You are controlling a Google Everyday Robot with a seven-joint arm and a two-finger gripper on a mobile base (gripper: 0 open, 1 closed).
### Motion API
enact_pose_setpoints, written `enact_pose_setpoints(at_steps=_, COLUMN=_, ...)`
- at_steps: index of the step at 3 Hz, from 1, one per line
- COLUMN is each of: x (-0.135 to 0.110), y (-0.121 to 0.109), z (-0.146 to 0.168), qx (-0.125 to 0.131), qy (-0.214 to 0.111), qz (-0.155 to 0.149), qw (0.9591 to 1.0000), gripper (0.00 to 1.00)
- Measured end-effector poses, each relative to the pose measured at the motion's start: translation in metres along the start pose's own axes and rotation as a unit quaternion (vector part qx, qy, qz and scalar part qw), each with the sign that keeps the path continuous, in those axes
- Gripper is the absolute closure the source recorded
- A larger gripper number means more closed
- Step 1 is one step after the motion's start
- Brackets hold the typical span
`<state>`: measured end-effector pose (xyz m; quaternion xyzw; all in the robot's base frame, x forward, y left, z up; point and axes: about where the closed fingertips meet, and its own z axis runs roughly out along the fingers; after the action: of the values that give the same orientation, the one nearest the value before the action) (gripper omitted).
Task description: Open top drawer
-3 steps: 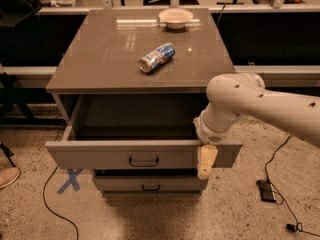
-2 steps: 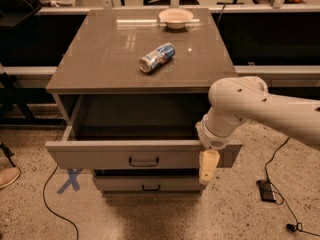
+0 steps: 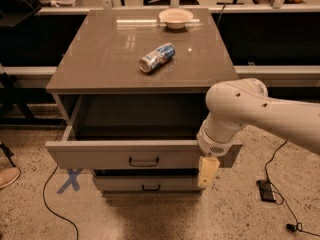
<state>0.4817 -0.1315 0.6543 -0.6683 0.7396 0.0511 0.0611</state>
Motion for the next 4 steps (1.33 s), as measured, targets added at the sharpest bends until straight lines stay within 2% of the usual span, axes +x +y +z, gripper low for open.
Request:
enact_pose_setpoints(at_steps=2, x=-0.011, y=0.020, z=-0.006, qx=-0.019, qy=0.009, qz=-0.004, qw=0.9998, gripper=0.64)
enact_pose_setpoints(at_steps=3, x=-0.007, y=0.030, z=-0.019, qx=-0.010, qy=0.007, qz=0.003, qw=0.9999, gripper=0.87)
enact_pose_setpoints(at_steps=4, x=-0.007, y=0.030, z=-0.019, qx=-0.010, qy=0.007, qz=0.003, qw=0.9999, gripper=1.00)
